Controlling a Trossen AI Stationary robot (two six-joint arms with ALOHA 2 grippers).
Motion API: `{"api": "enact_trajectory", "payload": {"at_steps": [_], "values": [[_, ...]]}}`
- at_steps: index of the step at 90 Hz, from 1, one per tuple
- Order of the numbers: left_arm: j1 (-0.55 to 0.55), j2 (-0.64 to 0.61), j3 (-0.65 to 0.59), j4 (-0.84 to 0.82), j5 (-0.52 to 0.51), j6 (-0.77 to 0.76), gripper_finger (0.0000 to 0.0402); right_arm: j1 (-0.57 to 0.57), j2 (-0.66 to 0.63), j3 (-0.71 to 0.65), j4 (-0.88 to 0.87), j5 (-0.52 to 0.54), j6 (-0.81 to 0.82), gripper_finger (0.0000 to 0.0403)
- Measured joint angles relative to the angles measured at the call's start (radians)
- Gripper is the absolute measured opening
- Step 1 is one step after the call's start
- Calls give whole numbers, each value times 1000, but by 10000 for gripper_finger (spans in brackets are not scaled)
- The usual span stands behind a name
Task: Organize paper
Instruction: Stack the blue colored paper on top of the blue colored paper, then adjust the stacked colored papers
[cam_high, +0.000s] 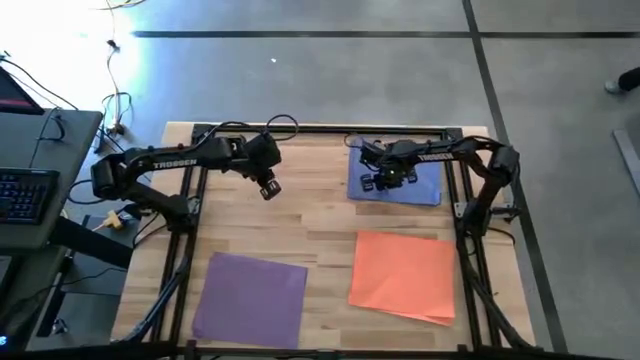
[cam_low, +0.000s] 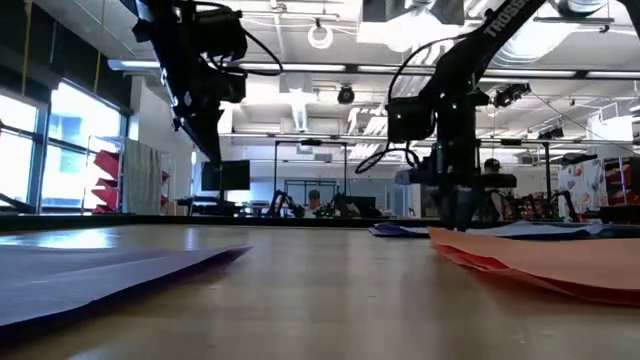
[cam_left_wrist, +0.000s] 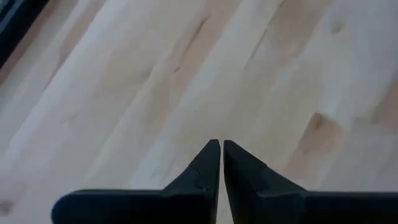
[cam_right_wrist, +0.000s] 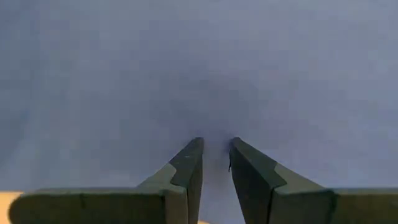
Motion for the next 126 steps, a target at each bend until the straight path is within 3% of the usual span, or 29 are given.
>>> {"api": "enact_trajectory", "payload": {"at_steps": [35, 48, 62, 74, 89, 109, 126], "values": [[0, 0, 0, 5, -10, 0, 0, 91, 27, 2, 176, -48, 83, 66], [0, 0, 0, 28, -10, -1, 0, 96, 15, 56, 162, -50, 78, 66], [0, 0, 0, 66, -9, -33, 0, 87, -35, 141, 11, -32, 45, 66], [0, 4, 0, 133, 2, -91, 0, 67, -126, 161, -267, 93, -4, 66], [0, 84, 0, 249, -2, -141, 0, 28, -239, 50, -477, 245, 36, 66], [2, 284, 0, 370, 11, -195, 0, -101, -310, -176, -376, 185, 55, 66], [9, 427, 64, 360, 26, -181, 0, -183, -310, -289, -218, 145, -40, 66]]}}
